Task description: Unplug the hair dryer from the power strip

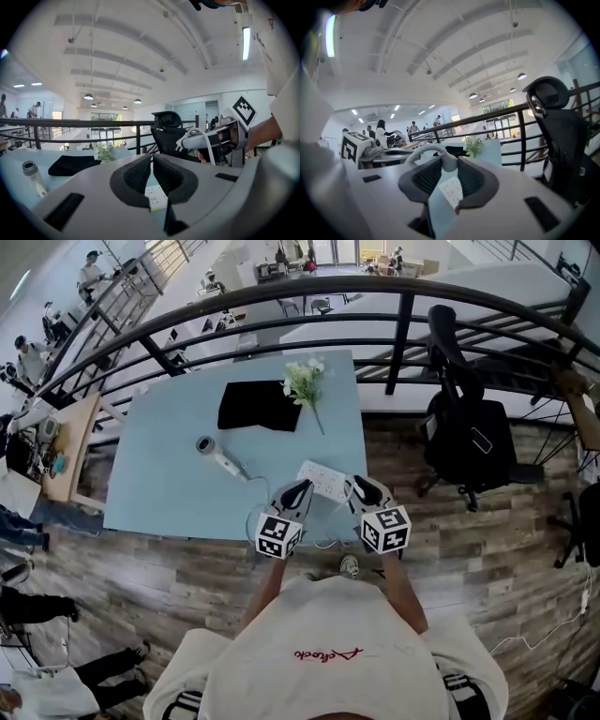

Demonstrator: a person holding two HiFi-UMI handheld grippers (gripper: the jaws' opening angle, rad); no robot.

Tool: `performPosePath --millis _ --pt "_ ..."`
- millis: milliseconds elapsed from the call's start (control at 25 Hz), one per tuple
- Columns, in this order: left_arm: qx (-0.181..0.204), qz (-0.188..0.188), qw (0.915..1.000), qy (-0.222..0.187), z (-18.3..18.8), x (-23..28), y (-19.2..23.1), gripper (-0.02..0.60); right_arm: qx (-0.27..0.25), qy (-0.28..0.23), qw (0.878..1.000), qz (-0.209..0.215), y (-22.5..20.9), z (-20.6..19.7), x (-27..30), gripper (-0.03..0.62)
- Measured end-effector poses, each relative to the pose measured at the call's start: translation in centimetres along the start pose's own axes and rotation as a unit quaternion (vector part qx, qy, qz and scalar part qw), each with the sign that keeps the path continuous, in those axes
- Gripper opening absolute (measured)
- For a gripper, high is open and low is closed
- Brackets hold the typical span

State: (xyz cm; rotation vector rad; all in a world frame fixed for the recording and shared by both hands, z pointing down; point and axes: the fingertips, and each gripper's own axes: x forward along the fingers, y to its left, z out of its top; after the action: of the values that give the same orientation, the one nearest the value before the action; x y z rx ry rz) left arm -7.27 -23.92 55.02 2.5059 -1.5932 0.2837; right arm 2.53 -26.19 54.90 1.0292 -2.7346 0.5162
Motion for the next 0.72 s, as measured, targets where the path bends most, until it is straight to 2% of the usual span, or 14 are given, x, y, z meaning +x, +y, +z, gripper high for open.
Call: performPosePath --millis 200,520,720 --pt "0.004 -0.012 0.9998 -0.013 0.0 -2.4 0.4 0.023 -0.001 -0.008 1.000 -0.011 2.3 -0.2 -0.3 0.118" --pt "-0.011 -0.001 0.9997 -0.022 -1.6 -10.4 3.6 0.023 0.007 -0.016 1.000 -0.026 8.6 -1.6 -0.3 0.118" --pt "-0.012 0.000 0.9995 -0.029 -2.2 -14.0 3.9 0.023 0.009 -0.019 0.999 -0.035 11.7 -2.6 -1.5 0.118"
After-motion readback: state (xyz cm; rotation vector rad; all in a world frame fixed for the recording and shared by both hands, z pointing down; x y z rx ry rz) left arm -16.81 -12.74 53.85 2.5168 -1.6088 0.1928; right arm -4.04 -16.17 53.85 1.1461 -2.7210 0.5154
